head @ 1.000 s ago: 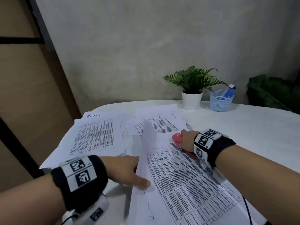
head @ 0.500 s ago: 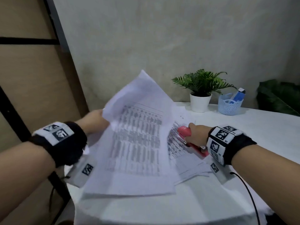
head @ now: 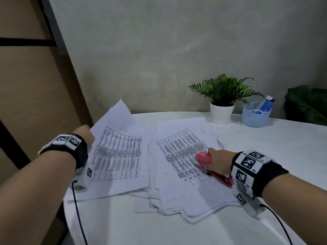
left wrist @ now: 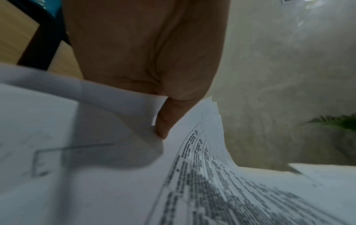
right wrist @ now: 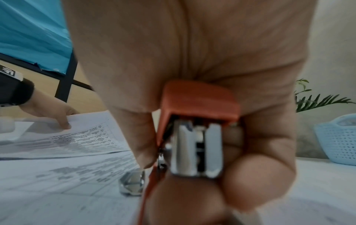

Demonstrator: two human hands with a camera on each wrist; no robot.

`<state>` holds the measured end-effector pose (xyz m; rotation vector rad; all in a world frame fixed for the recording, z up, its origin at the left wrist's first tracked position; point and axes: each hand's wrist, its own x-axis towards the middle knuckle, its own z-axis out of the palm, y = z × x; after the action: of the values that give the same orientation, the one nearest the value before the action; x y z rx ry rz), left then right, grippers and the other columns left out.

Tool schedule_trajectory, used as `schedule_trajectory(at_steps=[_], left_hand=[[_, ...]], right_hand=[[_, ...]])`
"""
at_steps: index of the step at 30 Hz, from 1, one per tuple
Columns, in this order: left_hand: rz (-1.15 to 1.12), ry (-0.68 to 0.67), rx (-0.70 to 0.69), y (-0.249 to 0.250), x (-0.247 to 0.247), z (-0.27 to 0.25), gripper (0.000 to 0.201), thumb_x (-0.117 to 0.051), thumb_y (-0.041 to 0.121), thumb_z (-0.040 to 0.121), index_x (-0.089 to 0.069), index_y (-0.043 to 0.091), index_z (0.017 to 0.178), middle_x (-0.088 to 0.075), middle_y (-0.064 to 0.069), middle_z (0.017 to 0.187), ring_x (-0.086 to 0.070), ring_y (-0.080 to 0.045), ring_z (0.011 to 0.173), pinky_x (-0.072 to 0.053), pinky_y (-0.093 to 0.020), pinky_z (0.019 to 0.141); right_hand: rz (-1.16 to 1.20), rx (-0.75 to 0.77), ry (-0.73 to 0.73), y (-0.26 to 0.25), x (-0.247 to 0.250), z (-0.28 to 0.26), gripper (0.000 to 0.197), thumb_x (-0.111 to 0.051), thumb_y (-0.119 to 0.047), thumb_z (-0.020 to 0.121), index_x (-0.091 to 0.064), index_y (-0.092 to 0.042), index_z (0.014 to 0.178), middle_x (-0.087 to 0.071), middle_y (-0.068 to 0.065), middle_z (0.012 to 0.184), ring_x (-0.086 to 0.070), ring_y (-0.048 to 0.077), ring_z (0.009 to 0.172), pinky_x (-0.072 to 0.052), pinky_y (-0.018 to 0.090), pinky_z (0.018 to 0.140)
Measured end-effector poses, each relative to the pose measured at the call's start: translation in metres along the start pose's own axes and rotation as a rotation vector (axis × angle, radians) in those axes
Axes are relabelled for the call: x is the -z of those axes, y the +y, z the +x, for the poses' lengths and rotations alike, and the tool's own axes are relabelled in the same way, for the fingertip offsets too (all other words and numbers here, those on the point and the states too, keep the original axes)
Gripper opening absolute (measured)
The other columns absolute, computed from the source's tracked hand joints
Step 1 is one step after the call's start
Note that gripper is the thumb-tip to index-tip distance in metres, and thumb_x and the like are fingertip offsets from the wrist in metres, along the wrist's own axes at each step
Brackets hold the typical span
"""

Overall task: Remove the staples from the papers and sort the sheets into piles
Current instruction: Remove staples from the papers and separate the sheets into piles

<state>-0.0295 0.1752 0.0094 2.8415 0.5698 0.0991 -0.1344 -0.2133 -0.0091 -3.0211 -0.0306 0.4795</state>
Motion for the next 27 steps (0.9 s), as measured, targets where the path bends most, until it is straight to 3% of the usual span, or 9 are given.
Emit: schedule_trajectory(at_steps=[4, 7, 10, 12, 13, 16, 20, 23, 27], left_hand=[[-0.008, 0.049, 0.075, 0.012, -0.001, -0.002, 0.046, -0.052, 0.005, 0.089, -0.036, -0.002, 0.132, -0.044, -0.027, 0.133, -0.044, -0.042, 0.123, -0.037, -0.046, 0.100], [0.058, 0.068, -0.124, 0.046, -0.004, -0.010, 0.049, -0.060, 0.016, 0.085, -0.043, 0.008, 0.130, -0.046, -0.020, 0.134, -0.046, -0.038, 0.123, -0.039, -0.042, 0.102], [0.067, -0.113, -0.384, 0.097, -0.016, -0.027, 0.031, -0.061, 0.022, 0.088, -0.062, 0.010, 0.117, -0.063, -0.010, 0.122, -0.058, -0.026, 0.112, -0.042, -0.029, 0.094], [0.089, -0.279, -0.452, 0.129, -0.032, -0.042, 0.028, -0.058, 0.020, 0.091, -0.066, 0.006, 0.114, -0.068, -0.010, 0.115, -0.063, -0.024, 0.103, -0.045, -0.026, 0.087], [0.122, -0.338, -0.473, 0.142, -0.040, -0.047, 0.030, -0.056, 0.020, 0.092, -0.065, 0.006, 0.117, -0.066, -0.009, 0.117, -0.063, -0.024, 0.106, -0.045, -0.026, 0.088], [0.236, -0.353, -0.490, 0.160, -0.065, -0.041, 0.039, -0.047, 0.026, 0.096, -0.052, 0.010, 0.131, -0.052, -0.007, 0.137, -0.049, -0.024, 0.125, -0.038, -0.032, 0.102], [0.228, -0.314, -0.442, 0.163, -0.085, -0.015, 0.051, -0.036, 0.036, 0.097, -0.035, 0.014, 0.143, -0.040, -0.008, 0.148, -0.044, -0.027, 0.131, -0.035, -0.038, 0.108], [0.198, -0.345, -0.432, 0.163, -0.095, 0.004, 0.063, -0.040, 0.045, 0.089, -0.027, 0.021, 0.146, -0.041, -0.007, 0.148, -0.046, -0.028, 0.129, -0.037, -0.039, 0.108], [0.199, -0.311, -0.439, 0.174, -0.091, 0.001, 0.071, -0.054, 0.049, 0.075, -0.037, 0.019, 0.137, -0.050, -0.009, 0.137, -0.049, -0.030, 0.122, -0.041, -0.041, 0.102]], right_hand=[[-0.033, 0.010, -0.028, 0.002, 0.001, -0.003, 0.038, -0.038, -0.030, 0.098, -0.036, -0.007, 0.128, -0.050, 0.009, 0.127, -0.052, 0.024, 0.114, -0.037, 0.027, 0.086], [-0.003, 0.008, -0.021, 0.004, 0.001, -0.003, 0.038, -0.039, -0.031, 0.097, -0.037, -0.007, 0.126, -0.051, 0.009, 0.126, -0.052, 0.024, 0.114, -0.036, 0.028, 0.085], [-0.002, 0.003, -0.027, 0.005, -0.001, 0.000, 0.037, -0.037, -0.030, 0.097, -0.037, -0.007, 0.126, -0.052, 0.009, 0.125, -0.052, 0.024, 0.114, -0.038, 0.030, 0.091], [0.004, -0.007, -0.027, 0.006, -0.001, 0.002, 0.039, -0.038, -0.031, 0.097, -0.037, -0.006, 0.127, -0.053, 0.010, 0.126, -0.053, 0.023, 0.113, -0.039, 0.031, 0.091], [-0.001, -0.009, -0.027, 0.006, -0.001, 0.003, 0.039, -0.038, -0.030, 0.097, -0.036, -0.006, 0.128, -0.053, 0.010, 0.126, -0.053, 0.023, 0.114, -0.039, 0.031, 0.092], [-0.034, -0.003, -0.036, 0.006, -0.003, 0.004, 0.039, -0.037, -0.028, 0.098, -0.034, -0.005, 0.130, -0.051, 0.010, 0.129, -0.052, 0.023, 0.116, -0.039, 0.030, 0.094], [-0.037, 0.013, -0.001, 0.008, -0.006, 0.008, 0.035, -0.039, -0.025, 0.097, -0.036, -0.006, 0.127, -0.053, 0.009, 0.126, -0.053, 0.023, 0.113, -0.041, 0.030, 0.089], [-0.056, 0.025, 0.017, 0.009, -0.007, 0.008, 0.032, -0.038, -0.024, 0.097, -0.038, -0.007, 0.124, -0.052, 0.010, 0.127, -0.053, 0.024, 0.115, -0.041, 0.030, 0.091], [-0.098, 0.051, 0.002, 0.007, -0.005, 0.002, 0.020, -0.033, -0.021, 0.100, -0.040, -0.005, 0.109, -0.047, 0.011, 0.129, -0.051, 0.026, 0.117, -0.039, 0.031, 0.094]])
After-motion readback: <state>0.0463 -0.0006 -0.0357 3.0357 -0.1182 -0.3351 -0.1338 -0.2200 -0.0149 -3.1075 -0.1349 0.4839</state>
